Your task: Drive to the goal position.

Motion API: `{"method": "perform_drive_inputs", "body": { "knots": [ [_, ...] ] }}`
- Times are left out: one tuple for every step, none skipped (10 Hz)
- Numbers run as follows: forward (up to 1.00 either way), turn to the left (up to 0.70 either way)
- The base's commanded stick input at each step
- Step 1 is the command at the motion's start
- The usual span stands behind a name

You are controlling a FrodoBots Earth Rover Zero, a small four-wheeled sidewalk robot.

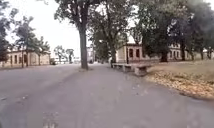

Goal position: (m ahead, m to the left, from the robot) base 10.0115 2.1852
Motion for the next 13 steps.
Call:
{"method": "perform_drive_inputs", "body": {
  "knots": [
    [0.7, 0.04],
    [0.7, 0.04],
    [0.7, 0.04],
    [0.7, 0.04],
    [0.7, 0.04],
    [0.7, 0.04],
    [0.7, 0.15],
    [0.7, 0.33],
    [0.7, 0.39],
    [0.7, 0.39],
    [0.7, 0.04],
    [0.7, 0.04],
    [0.7, 0.04]
  ]
}}
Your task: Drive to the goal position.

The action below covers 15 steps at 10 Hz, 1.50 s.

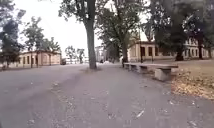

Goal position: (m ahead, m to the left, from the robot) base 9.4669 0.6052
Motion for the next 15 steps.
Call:
{"method": "perform_drive_inputs", "body": {
  "knots": [
    [0.7, 0.04],
    [0.7, 0.04],
    [0.7, 0.04],
    [0.7, 0.04],
    [0.7, 0.04],
    [0.7, 0.04],
    [0.7, 0.04],
    [0.7, 0.04],
    [0.7, 0.04],
    [0.7, -0.01],
    [0.7, -0.14],
    [0.7, -0.27],
    [0.7, -0.09],
    [0.7, 0.04],
    [0.7, 0.04]
  ]
}}
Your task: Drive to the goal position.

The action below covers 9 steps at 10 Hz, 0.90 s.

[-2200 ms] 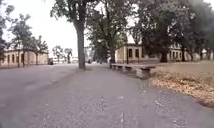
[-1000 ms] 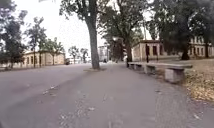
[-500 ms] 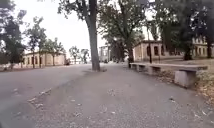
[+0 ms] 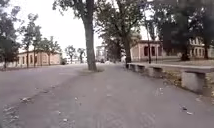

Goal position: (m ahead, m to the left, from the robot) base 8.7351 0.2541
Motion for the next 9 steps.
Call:
{"method": "perform_drive_inputs", "body": {
  "knots": [
    [0.7, 0.04],
    [0.7, 0.04],
    [0.7, 0.04],
    [0.7, 0.04],
    [0.7, 0.04],
    [0.7, 0.04],
    [0.7, 0.04],
    [0.7, 0.04],
    [0.7, 0.04]
  ]
}}
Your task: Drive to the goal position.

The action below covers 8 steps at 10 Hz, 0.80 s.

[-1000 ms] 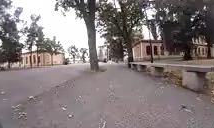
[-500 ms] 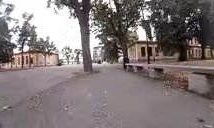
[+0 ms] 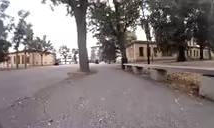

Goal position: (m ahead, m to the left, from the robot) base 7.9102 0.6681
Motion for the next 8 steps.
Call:
{"method": "perform_drive_inputs", "body": {
  "knots": [
    [0.7, 0.04],
    [0.7, 0.04],
    [0.7, 0.04],
    [0.7, 0.04],
    [0.7, 0.04],
    [0.7, 0.04],
    [0.7, 0.04],
    [0.7, 0.04]
  ]
}}
